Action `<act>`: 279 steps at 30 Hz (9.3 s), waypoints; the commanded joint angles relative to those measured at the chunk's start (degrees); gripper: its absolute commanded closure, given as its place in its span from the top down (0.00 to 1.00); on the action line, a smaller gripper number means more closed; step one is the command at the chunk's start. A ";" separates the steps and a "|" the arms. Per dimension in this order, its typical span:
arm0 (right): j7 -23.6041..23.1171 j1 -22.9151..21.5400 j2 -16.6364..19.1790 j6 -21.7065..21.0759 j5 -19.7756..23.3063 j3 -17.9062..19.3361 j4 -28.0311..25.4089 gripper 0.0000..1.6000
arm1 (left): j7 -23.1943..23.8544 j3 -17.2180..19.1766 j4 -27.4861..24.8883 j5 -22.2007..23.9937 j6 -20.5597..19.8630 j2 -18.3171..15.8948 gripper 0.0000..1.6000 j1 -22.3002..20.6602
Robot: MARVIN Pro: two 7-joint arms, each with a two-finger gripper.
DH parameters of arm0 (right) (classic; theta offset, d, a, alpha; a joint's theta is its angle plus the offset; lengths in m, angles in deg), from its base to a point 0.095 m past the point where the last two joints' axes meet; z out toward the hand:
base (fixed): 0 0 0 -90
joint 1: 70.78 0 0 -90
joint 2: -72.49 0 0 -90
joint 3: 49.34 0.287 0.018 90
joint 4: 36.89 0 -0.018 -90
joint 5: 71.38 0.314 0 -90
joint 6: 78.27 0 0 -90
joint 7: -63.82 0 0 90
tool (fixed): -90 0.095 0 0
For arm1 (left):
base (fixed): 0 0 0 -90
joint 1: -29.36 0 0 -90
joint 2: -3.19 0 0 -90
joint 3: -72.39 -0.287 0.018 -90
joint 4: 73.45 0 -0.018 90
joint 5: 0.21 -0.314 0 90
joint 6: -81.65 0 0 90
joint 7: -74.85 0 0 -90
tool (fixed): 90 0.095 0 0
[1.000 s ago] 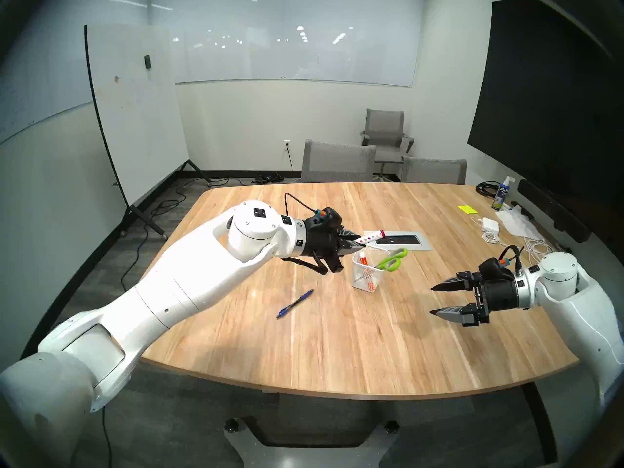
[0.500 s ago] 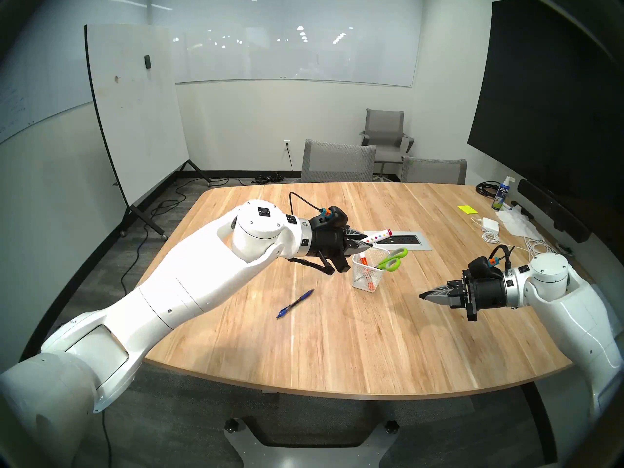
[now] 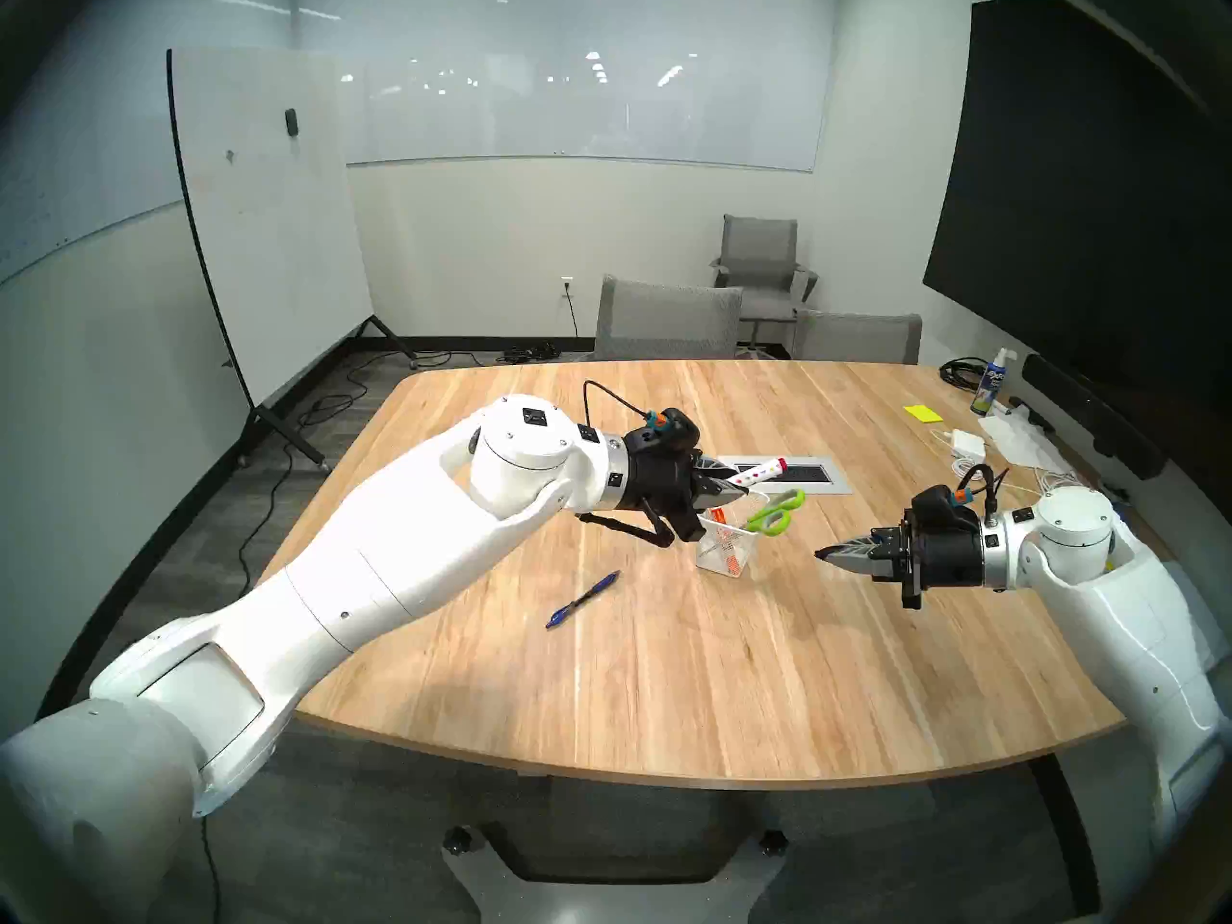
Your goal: Place the pen, the marker, and the scissors into the pen holder
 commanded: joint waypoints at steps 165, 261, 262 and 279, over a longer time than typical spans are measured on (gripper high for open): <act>0.25 -5.94 -4.95 -15.69 -3.96 6.24 -12.75 0.00 | -3.24 -0.32 -1.23 3.12 0.85 1.61 0.00 0.21; -3.76 -7.27 -3.93 -13.70 -4.93 7.07 -8.03 0.00 | -4.88 0.41 -4.65 4.26 -1.84 -2.01 0.00 -0.73; -4.45 -7.00 -3.48 -13.42 -4.76 7.38 -7.88 0.00 | -4.88 0.49 -4.78 4.33 -2.01 -2.11 0.00 -0.79; -11.72 -3.62 0.06 -7.19 -5.17 11.17 0.97 0.00 | -4.53 0.64 -3.61 4.30 -4.74 -0.53 0.00 -4.58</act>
